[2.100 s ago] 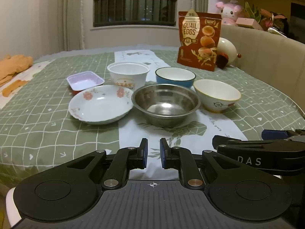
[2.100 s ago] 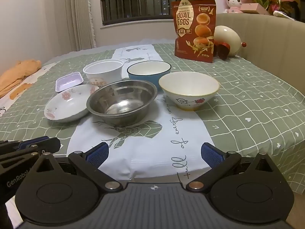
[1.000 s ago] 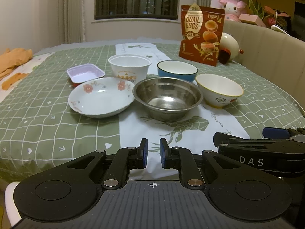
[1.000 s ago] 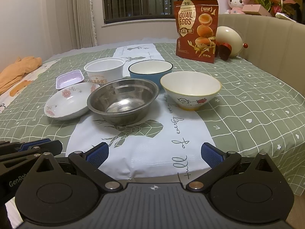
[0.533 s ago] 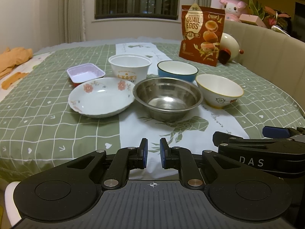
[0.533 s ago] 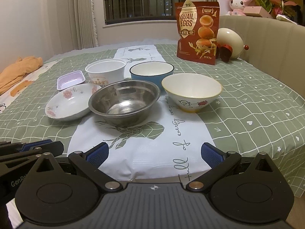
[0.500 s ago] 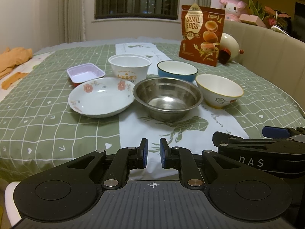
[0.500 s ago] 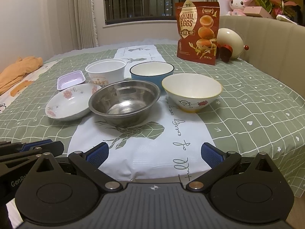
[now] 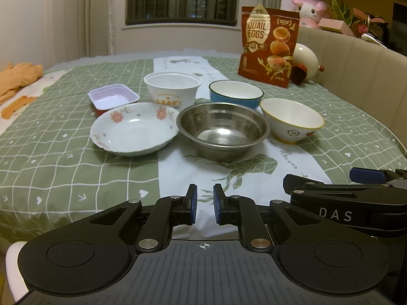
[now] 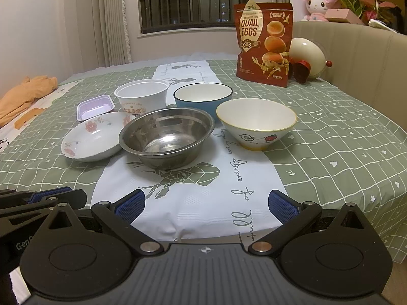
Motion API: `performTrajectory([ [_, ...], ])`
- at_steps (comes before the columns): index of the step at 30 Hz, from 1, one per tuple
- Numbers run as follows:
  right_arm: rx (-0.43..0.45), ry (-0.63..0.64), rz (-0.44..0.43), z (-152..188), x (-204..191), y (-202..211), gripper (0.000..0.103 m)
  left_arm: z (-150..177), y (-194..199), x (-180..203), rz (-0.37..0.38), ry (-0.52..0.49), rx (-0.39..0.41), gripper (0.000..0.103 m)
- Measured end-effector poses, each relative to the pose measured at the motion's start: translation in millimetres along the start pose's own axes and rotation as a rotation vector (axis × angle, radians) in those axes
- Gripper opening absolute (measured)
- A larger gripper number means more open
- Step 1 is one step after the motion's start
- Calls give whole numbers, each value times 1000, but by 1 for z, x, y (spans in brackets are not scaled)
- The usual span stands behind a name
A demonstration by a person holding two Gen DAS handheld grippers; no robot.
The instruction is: Organize plates and bowls
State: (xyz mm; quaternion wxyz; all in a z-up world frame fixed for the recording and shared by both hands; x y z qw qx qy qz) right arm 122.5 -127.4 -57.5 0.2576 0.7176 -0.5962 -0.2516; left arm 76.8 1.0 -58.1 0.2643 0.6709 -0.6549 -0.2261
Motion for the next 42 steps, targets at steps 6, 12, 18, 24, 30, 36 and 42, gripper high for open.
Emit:
performTrajectory([
  [6, 0, -1, -1, 1, 0, 0, 103, 0, 0, 0, 1, 0, -1, 16],
  [12, -5, -5, -3, 3, 0, -1, 103, 2, 0, 1, 0, 1, -3, 16],
  [18, -8, -7, -4, 4, 1, -2, 103, 6, 0, 3, -2, 2, -7, 16],
  [24, -7, -9, -5, 4, 1, -2, 103, 6, -1, 2, -1, 3, -8, 16],
  [30, -8, -15, -4, 5, 1, -6, 103, 5, -4, 0, 4, 9, -13, 16],
  [36, -14, -33, -1, 3, 5, -13, 103, 4, -16, -9, 15, 40, -38, 16],
  [42, -53, -73, 7, 4, 10, -35, 103, 8, -51, -19, 132, 133, -162, 16],
])
Point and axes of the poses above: each gripper's, at about its wrist camera, not at the fingertips, and y roughly against the way its jaws point, x to its right, z to its underside, the point moved 9 cm from there along -y, roughly the way its jaws point, and after that the axes turned 5 degrees about -x, right-handed, at the moved point
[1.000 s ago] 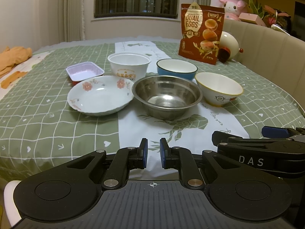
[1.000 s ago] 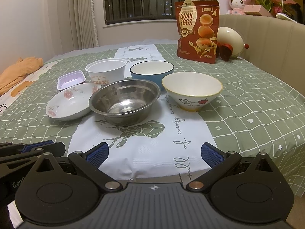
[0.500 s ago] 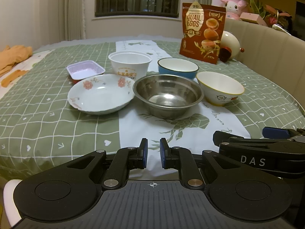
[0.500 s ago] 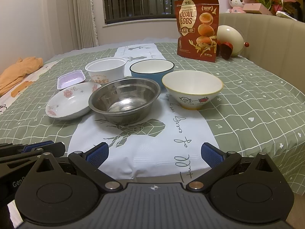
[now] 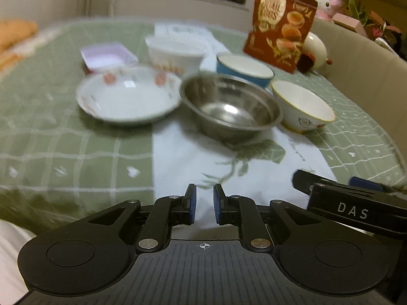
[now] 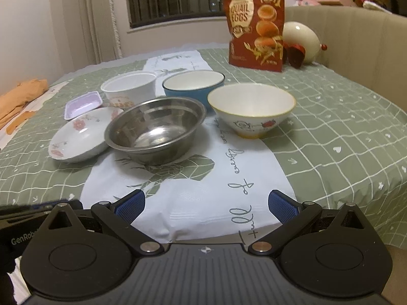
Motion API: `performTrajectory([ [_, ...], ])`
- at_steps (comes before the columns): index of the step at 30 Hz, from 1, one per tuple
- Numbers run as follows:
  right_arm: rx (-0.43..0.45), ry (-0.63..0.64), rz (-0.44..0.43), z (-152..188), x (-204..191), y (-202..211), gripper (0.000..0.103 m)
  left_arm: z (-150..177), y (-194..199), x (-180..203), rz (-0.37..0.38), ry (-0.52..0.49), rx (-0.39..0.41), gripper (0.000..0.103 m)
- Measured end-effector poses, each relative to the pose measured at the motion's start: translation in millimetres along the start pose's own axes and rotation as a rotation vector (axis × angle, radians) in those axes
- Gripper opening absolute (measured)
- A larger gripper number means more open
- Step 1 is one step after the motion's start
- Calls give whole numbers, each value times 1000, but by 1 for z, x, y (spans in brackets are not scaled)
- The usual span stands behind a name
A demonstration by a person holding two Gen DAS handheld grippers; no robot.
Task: Organize plates and bowls
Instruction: 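Reach the right gripper to the steel bowl rim and grasp it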
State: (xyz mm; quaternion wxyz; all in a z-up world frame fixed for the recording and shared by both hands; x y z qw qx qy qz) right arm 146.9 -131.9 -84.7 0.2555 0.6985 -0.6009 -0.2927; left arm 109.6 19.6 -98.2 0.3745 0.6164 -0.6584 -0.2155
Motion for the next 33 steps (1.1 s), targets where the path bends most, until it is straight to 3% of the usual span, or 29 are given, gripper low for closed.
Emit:
performTrajectory([
  [3, -3, -20, -22, -3, -1, -10, 103, -4, -15, -2, 166, 59, -44, 16],
  [5, 13, -38, -42, -8, 0, -16, 103, -13, -22, -3, 332, 120, -60, 16],
  [7, 34, -56, -50, -17, 2, -21, 103, -30, -26, -7, 401, 145, -51, 16],
  [11, 31, -102, -65, -38, 8, -39, 103, -85, -29, -27, 209, 61, 37, 16],
  [14, -30, -180, -117, -47, 12, -63, 103, -129, -27, -28, 249, -36, 121, 16],
  [17, -71, -254, -159, -54, 12, -83, 103, -172, -42, -36, 258, -6, 93, 16],
  [20, -79, -282, -176, -65, 6, -96, 103, -202, -48, -33, 296, -114, 122, 16],
  [22, -95, -306, -186, -70, 3, -108, 103, -211, -49, -33, 361, -167, 151, 16],
  [25, -146, -381, -175, -70, 5, -130, 103, -209, -58, -58, 448, -66, 164, 16],
  [27, -146, -387, -146, -71, 4, -136, 103, -212, -73, -73, 433, -26, 110, 16],
  [30, -158, -367, -108, -72, 2, -142, 103, -211, -79, -86, 396, -49, 83, 16],
  [33, -178, -380, -78, -71, 1, -146, 103, -202, -90, -90, 448, -23, -1, 16],
])
Point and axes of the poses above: each gripper's, at about its wrist camera, not at the fingertips, and y roughly against the way its jaws point, x to its right, z to its underside, the point moved 9 cm from there along -y, roughly the way its jaws point, and after that the axes turned 5 degrees about -x, right-handed, at the moved point
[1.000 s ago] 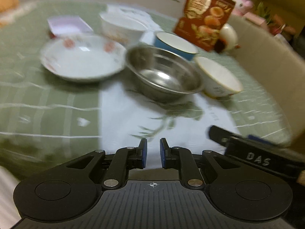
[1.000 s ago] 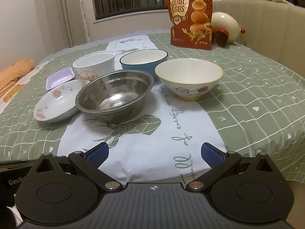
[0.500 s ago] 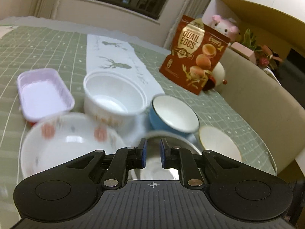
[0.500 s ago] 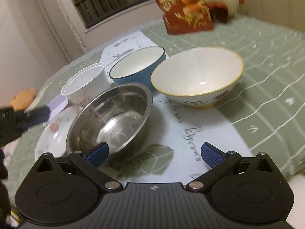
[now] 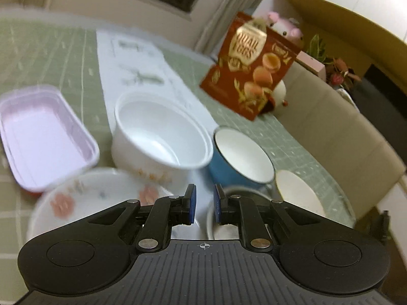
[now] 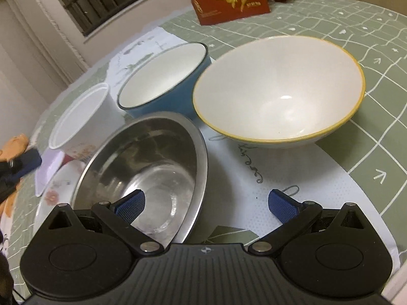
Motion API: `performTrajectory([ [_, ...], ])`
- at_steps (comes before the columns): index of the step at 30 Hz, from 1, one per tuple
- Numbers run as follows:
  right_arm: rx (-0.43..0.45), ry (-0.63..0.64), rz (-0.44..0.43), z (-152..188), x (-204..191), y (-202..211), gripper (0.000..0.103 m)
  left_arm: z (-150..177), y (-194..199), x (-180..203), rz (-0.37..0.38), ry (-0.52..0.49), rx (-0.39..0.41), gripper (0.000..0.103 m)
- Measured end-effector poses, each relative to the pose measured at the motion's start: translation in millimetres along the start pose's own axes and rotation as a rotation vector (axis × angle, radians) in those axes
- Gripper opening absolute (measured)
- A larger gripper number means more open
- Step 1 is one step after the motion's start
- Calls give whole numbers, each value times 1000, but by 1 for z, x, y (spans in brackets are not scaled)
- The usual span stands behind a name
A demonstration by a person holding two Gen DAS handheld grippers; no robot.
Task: Organize plates and bowls
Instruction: 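Reach the right gripper to the steel bowl rim and grasp it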
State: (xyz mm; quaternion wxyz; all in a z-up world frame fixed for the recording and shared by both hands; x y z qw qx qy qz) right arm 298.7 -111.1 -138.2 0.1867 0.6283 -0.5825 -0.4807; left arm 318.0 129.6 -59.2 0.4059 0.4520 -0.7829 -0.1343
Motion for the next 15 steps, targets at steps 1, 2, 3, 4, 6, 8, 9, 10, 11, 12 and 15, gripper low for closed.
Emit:
performTrajectory([
  [1, -3, -5, 9, -1, 0, -1, 103, 3, -4, -2, 14, 16, -20, 16],
  [2, -5, -9, 18, 0, 1, 0, 103, 6, -9, -6, 16, 30, -36, 16],
  [3, -10, -11, 26, 0, 1, -1, 103, 9, -12, -8, 9, 43, -45, 16],
  [4, -14, -11, 35, 0, 1, -2, 103, 13, -14, -9, -5, 48, -52, 16],
  [6, -18, -9, 50, 0, 0, -4, 103, 19, -17, -8, -39, 28, -66, 16],
  [8, -36, 21, 64, 1, -3, -5, 103, 25, -20, -7, -60, 14, -82, 16],
  [9, -51, 57, 73, 1, -6, -6, 103, 28, -22, -6, -59, 14, -87, 16],
  [10, -57, 103, 88, 3, -9, -5, 103, 30, -26, -5, -58, 15, -95, 16],
  [11, -42, 133, 98, 4, -13, -2, 103, 32, -29, -3, -58, 12, -104, 17],
  [12, -19, 152, 105, 5, -15, 1, 102, 32, -32, -2, -62, 10, -106, 18],
  [15, 40, 184, 112, 9, -23, 8, 102, 34, -40, 2, -70, 5, -115, 18],
])
Point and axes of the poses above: each gripper's, at about its wrist camera, not at the fingertips, and y roughly against the way its jaws point, x to its right, z to its underside, the point moved 9 cm from there along -y, roughly the way its jaws point, and after that the axes turned 5 degrees about -x, right-handed, at the moved point
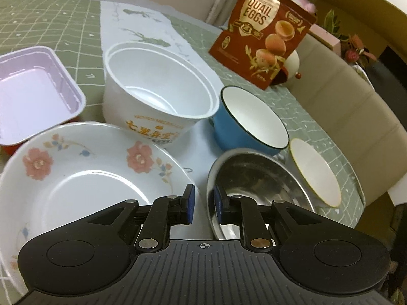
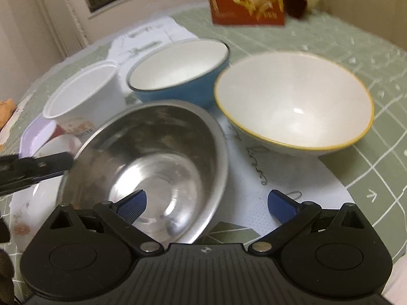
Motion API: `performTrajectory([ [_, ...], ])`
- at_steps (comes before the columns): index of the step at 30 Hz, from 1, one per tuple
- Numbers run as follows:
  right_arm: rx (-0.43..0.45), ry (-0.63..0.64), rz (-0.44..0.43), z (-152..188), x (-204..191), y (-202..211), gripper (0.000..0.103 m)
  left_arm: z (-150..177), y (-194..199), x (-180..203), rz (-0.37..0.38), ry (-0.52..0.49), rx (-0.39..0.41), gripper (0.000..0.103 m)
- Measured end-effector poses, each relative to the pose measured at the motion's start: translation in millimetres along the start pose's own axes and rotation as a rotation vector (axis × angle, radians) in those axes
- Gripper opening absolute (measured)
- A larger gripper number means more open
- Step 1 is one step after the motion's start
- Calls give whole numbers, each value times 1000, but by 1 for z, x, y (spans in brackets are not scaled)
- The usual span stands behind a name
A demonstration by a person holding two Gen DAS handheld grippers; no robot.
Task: Organize plates and bowls
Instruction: 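Reach the right gripper to the steel bowl rim and grasp it, then carry the steel bowl onto the floral plate and open the right gripper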
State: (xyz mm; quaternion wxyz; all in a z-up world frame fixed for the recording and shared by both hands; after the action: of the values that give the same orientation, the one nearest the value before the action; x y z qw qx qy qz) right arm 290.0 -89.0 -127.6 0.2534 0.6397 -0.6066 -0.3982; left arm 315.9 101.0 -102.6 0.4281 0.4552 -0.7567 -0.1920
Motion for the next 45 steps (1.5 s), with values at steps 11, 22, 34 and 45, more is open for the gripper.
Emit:
performTrajectory([
  [11, 25, -31, -63, -15, -5, 6, 98, -4, -8, 12, 47, 14, -3, 29],
  [22, 2, -64, -39, -10, -18, 7, 59, -6, 3, 8, 56, 56, -3, 29],
  [34, 167, 116, -127, -26, -121, 58, 58, -10, 103, -46, 48, 107, 215, 35],
  [45, 72, 256, -146, -8, -191, 8, 58, 0, 126, -119, -7, 216, 229, 35],
])
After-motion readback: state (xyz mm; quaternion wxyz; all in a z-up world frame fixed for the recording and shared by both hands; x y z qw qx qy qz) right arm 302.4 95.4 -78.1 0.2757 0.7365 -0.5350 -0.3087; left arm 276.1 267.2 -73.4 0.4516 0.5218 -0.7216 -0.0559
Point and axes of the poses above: each gripper's, at about its wrist camera, not at the fingertips, and y roughly against the way its jaws point, x to its right, z to its underside, the point moved 9 cm from there along -y, roughly the way its jaws point, and after that the axes turned 5 degrees about -x, right-handed, at the moved point
